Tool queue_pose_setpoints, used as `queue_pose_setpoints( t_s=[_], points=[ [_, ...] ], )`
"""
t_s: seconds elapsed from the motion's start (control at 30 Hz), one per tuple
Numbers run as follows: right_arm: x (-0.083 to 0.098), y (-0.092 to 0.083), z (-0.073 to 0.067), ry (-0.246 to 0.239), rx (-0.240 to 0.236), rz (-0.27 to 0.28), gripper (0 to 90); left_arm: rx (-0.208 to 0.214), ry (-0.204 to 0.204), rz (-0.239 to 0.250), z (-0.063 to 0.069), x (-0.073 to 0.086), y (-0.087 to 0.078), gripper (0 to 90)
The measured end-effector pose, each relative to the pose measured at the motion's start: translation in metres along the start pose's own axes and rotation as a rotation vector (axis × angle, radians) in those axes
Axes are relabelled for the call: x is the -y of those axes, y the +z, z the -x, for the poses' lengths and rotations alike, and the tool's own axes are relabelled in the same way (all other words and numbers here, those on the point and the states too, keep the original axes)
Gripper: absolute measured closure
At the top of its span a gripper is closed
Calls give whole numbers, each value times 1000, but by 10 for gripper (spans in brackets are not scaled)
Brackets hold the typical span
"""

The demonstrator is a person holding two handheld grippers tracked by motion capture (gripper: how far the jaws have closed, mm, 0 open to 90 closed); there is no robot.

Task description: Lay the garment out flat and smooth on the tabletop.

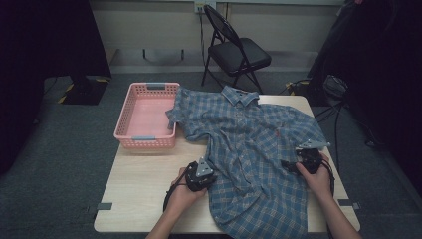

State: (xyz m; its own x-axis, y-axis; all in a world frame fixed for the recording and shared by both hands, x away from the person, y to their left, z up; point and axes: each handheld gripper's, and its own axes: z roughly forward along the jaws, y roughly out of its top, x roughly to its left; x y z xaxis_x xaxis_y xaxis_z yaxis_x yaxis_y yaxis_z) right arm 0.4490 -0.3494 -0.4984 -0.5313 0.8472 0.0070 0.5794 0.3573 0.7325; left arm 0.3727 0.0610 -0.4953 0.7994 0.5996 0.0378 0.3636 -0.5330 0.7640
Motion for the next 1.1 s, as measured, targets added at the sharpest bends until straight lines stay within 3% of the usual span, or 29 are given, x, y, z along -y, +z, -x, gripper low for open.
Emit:
queue_pose_setpoints(
  t_s=[0.1,0.23,0.37,0.4,0.43,0.47,0.5,0.53,0.67,0.77,0.83,0.93,1.03,1.1],
  points=[
    [0,0,0,0,0,0,130,-2,19,-63,6,-2,-8,889],
    [0,0,0,0,0,0,130,65,-56,-67,10,10,-28,894],
    [0,0,0,0,0,0,130,85,-90,-61,14,25,-49,884],
    [0,0,0,0,0,0,130,73,-95,-42,14,27,-53,849],
    [0,0,0,0,0,0,130,40,-86,-10,13,29,-56,661],
    [0,0,0,0,0,0,130,-5,-79,18,11,30,-57,661],
    [0,0,0,0,0,0,129,-26,-80,26,7,31,-58,602],
    [0,0,0,1,0,0,130,-31,-85,31,4,31,-57,581],
    [0,0,0,1,1,0,130,-91,-35,29,-2,29,-46,501],
    [0,0,0,1,1,0,130,-189,-26,32,-11,21,-47,456],
    [0,0,0,1,0,0,130,-201,-37,33,-19,19,-46,446],
    [0,0,0,1,0,0,130,-185,-38,-1,-27,18,-34,456],
    [0,0,0,0,0,0,130,-82,-85,-7,-32,11,-23,708],
    [0,0,0,0,0,0,130,-62,-64,-18,-34,-4,-23,837]
  ],
)
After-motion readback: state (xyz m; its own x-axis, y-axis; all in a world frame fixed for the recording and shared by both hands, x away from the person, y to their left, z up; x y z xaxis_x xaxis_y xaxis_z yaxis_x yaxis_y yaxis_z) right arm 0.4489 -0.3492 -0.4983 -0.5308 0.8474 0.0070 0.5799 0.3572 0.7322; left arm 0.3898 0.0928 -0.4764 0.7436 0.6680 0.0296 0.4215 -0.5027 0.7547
